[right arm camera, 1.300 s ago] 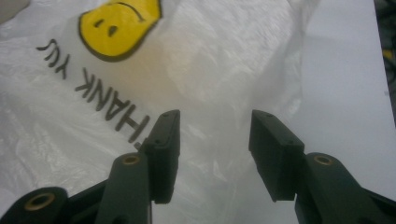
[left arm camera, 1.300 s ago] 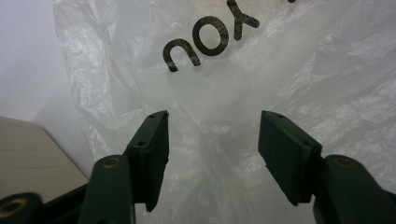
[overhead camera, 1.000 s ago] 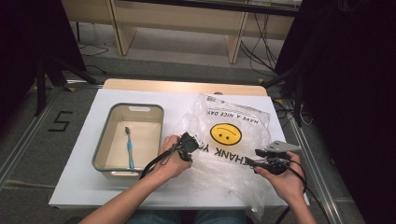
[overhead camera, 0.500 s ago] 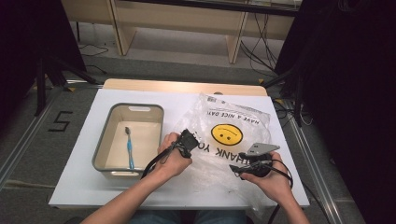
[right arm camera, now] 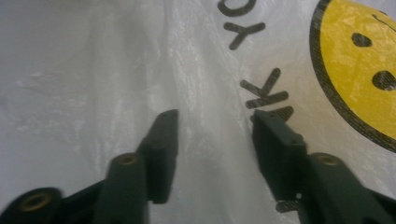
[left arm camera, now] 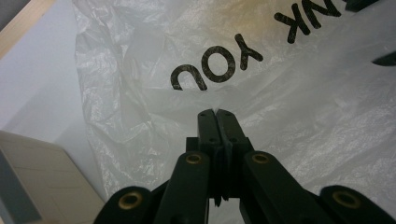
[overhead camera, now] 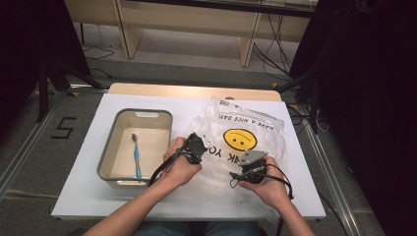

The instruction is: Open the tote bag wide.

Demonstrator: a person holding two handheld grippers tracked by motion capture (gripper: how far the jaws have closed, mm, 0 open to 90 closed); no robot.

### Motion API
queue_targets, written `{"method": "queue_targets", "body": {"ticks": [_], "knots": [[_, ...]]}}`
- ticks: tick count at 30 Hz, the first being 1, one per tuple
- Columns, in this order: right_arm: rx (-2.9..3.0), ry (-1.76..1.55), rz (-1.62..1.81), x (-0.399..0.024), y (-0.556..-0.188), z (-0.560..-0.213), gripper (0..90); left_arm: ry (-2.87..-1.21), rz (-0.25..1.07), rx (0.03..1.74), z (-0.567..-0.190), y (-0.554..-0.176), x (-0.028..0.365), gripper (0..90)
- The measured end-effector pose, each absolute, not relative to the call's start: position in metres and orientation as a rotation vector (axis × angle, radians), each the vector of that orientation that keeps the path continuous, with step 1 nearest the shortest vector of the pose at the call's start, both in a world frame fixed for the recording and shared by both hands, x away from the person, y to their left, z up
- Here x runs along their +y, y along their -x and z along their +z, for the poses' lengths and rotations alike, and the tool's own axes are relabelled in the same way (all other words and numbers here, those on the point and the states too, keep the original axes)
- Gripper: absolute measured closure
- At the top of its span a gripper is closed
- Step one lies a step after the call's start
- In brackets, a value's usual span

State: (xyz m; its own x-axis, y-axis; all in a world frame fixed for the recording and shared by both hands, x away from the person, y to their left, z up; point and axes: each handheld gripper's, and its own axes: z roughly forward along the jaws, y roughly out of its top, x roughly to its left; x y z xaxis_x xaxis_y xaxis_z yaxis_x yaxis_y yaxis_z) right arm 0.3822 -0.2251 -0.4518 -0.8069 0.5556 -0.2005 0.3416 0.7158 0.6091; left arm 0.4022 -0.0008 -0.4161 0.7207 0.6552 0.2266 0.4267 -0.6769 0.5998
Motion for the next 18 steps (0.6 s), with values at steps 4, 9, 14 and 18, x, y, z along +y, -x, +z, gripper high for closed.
{"method": "queue_targets", "body": {"ticks": [4, 9, 14, 18], "knots": [[2.507, -0.748, 0.813, -0.227, -0.382, -0.447, 81.8, -2.389, 0.582, 0.825, -0.415, -0.402, 0.0, 89.5], [2.416, -0.841, 0.927, -0.23, -0.379, -0.431, 90.0, -2.322, 0.608, 0.819, -0.409, -0.401, 0.004, 85.7], [2.3, -0.929, 1.052, -0.225, -0.375, -0.415, 90.0, -2.196, 0.651, 0.852, -0.395, -0.397, 0.013, 69.4], [2.229, -1.005, 1.096, -0.222, -0.376, -0.41, 90.0, -2.144, 0.67, 0.868, -0.386, -0.395, 0.018, 52.1]]}}
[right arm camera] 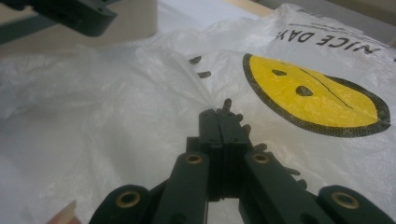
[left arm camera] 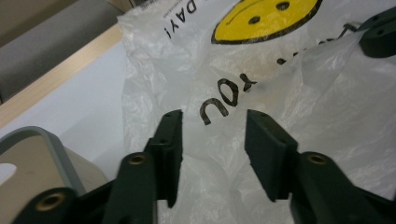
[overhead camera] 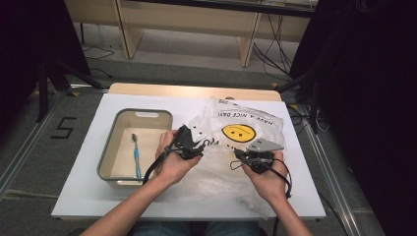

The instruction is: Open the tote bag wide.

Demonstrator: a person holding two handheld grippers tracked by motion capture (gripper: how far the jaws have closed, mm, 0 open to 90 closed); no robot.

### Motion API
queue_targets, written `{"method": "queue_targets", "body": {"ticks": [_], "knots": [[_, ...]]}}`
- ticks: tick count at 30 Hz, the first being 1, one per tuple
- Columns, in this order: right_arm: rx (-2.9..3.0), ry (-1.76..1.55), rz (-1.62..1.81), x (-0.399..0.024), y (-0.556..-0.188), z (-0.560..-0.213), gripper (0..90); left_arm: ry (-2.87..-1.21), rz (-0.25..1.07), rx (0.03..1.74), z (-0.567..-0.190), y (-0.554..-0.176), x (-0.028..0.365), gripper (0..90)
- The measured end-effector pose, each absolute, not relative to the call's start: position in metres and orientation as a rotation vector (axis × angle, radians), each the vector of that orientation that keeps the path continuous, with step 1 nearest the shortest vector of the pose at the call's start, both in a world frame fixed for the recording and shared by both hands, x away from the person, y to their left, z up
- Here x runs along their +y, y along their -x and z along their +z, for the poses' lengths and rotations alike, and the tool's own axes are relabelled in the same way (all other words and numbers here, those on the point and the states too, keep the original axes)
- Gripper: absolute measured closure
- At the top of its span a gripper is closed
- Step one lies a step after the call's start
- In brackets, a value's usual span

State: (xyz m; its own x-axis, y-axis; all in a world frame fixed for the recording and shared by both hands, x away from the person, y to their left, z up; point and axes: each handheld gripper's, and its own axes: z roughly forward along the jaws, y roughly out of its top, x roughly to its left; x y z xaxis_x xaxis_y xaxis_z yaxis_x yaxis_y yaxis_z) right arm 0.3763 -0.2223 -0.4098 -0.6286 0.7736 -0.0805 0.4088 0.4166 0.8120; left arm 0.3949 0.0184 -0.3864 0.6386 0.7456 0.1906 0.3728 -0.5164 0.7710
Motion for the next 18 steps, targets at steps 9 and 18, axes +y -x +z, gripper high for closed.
{"method": "queue_targets", "body": {"ticks": [9, 18], "knots": [[2.129, -1.098, 1.141, -0.222, -0.381, -0.403, 90.0, -2.04, 0.64, 0.9, -0.37, -0.392, 0.036, 36.1], [2.099, -1.128, 1.172, -0.223, -0.382, -0.399, 90.0, -2.017, 0.634, 0.945, -0.37, -0.393, 0.063, 35.1]]}}
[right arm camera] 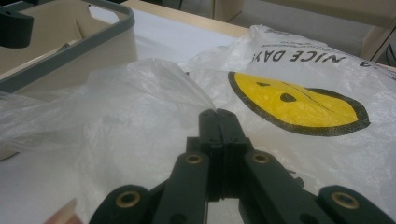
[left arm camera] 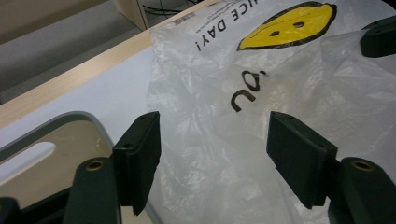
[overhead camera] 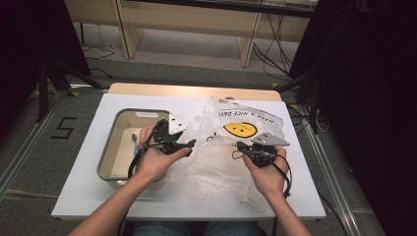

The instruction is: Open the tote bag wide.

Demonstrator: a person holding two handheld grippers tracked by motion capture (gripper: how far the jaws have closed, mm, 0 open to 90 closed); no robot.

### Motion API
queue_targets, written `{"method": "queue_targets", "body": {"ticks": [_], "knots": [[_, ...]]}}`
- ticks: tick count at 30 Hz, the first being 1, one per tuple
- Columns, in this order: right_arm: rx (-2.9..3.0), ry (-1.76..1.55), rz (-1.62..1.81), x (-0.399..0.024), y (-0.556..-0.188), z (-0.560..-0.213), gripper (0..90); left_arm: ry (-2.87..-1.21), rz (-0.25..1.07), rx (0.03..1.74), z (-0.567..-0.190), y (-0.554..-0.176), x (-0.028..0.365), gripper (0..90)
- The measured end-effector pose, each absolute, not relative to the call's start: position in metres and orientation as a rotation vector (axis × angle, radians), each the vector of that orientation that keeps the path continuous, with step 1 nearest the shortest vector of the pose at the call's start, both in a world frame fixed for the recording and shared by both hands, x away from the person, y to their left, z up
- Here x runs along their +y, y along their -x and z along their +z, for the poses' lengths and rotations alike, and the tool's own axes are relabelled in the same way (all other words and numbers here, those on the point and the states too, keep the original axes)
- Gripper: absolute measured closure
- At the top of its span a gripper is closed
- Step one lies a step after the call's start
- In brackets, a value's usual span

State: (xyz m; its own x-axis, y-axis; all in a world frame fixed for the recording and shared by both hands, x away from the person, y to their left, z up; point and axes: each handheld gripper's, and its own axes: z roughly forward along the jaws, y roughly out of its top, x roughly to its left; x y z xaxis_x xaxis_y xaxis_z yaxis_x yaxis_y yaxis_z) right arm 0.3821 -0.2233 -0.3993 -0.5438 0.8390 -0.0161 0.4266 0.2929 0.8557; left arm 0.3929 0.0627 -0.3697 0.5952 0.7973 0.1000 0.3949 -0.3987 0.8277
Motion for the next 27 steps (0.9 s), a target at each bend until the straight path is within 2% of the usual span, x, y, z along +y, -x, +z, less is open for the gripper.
{"method": "queue_targets", "body": {"ticks": [14, 27], "knots": [[2.061, -1.128, 1.19, -0.224, -0.384, -0.394, 90.0, -2.014, 0.636, 1.071, -0.377, -0.398, 0.107, 32.7], [2.019, -1.124, 1.211, -0.225, -0.383, -0.388, 90.0, -2.035, 0.655, 1.195, -0.38, -0.407, 0.13, 31.1]]}}
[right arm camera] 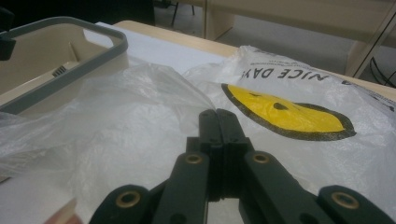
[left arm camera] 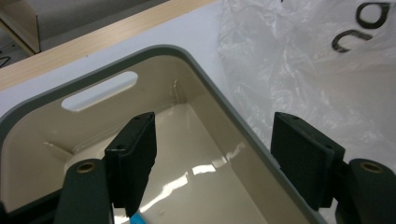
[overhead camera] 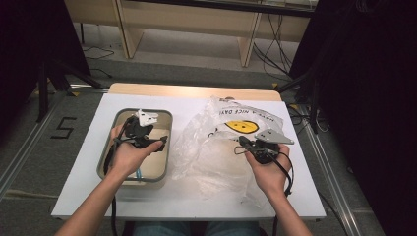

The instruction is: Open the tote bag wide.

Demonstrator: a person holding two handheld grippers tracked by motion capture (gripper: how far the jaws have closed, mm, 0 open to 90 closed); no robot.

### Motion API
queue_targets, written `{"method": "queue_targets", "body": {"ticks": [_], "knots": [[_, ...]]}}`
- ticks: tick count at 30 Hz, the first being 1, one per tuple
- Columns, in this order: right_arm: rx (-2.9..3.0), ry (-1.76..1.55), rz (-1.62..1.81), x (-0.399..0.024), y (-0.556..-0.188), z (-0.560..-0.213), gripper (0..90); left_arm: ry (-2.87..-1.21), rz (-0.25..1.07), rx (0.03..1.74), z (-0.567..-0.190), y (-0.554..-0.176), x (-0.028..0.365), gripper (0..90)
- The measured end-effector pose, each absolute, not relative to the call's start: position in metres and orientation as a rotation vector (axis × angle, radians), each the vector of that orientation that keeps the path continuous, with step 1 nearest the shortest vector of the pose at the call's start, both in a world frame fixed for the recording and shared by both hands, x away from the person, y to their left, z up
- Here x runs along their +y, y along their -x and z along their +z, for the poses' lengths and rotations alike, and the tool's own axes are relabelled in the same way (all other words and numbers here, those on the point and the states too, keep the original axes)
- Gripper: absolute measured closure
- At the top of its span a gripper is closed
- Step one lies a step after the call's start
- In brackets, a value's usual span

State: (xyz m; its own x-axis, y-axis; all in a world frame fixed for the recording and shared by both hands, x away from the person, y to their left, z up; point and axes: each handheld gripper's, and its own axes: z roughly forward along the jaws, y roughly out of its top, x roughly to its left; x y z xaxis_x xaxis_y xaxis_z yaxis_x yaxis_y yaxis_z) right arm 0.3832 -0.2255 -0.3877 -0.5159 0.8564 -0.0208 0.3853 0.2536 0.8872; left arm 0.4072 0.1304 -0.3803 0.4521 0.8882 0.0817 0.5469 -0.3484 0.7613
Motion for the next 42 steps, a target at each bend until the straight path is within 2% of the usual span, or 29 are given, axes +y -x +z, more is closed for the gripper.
{"method": "queue_targets", "body": {"ticks": [31, 42], "knots": [[1.994, -1.122, 1.228, -0.224, -0.385, -0.382, 90.0, -2.041, 0.66, 1.344, -0.386, -0.416, 0.159, 31.3], [1.989, -1.128, 1.234, -0.223, -0.386, -0.381, 90.0, -2.048, 0.649, 1.347, -0.387, -0.416, 0.159, 31.4]]}}
